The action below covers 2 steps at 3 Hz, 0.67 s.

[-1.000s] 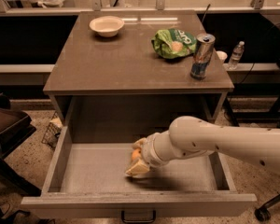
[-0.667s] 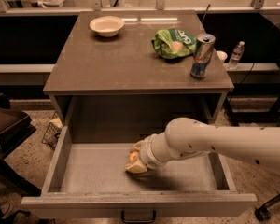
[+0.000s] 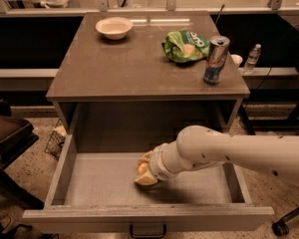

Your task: Pick orange from top drawer and place on counter

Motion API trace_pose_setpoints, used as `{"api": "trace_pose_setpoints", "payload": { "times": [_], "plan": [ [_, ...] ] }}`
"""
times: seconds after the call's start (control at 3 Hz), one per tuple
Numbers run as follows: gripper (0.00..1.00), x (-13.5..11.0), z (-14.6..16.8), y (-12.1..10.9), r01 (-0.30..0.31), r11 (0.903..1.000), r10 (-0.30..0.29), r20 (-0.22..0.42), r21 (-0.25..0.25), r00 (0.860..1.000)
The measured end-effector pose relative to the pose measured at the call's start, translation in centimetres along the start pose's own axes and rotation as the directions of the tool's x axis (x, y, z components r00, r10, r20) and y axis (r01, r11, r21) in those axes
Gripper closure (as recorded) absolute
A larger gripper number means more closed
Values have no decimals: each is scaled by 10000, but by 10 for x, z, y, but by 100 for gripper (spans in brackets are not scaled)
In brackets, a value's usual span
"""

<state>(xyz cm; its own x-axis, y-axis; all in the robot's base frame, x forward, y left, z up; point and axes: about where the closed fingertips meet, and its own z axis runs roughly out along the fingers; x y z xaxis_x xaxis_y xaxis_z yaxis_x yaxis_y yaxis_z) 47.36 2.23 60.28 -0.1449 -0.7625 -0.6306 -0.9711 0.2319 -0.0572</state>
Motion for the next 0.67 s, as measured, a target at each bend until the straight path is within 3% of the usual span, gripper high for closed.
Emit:
{"api": "trace_pose_setpoints", "payload": {
  "times": [0.67],
  "plan": [
    [100, -10, -14, -2, 107, 9998, -105, 174, -149, 9998]
  ]
}}
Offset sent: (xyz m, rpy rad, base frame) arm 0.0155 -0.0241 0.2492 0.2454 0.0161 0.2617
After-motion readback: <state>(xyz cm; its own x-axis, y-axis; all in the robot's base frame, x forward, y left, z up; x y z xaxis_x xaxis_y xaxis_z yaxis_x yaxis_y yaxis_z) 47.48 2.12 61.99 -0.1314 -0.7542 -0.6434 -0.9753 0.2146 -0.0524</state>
